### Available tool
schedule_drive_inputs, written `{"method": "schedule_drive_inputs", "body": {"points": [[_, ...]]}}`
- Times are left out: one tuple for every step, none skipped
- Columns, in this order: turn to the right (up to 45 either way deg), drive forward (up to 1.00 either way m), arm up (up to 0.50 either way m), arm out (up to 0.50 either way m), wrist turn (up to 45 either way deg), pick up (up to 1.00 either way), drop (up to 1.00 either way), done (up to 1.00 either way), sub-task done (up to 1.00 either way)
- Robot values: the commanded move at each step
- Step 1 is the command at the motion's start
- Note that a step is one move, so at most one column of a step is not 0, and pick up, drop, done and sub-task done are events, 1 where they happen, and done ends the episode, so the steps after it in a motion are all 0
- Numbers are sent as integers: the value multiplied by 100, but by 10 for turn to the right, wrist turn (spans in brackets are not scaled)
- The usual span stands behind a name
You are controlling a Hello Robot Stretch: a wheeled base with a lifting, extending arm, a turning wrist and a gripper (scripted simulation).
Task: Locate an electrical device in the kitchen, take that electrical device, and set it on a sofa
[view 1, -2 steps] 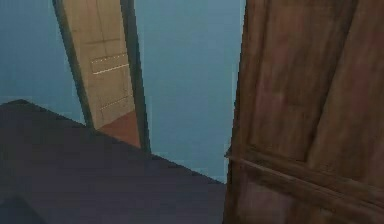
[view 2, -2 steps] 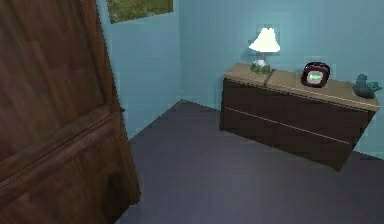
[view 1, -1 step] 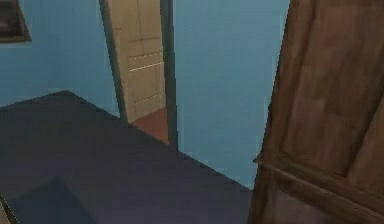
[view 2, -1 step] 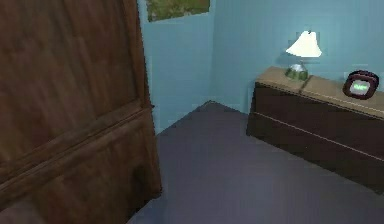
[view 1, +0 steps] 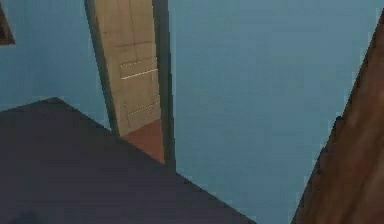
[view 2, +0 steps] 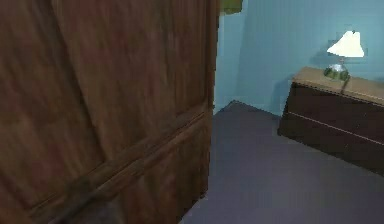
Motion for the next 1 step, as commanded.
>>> {"method": "schedule_drive_inputs", "body": {"points": [[-300, 0, 0, 0, 0, 0, 0, 0, 0]]}}
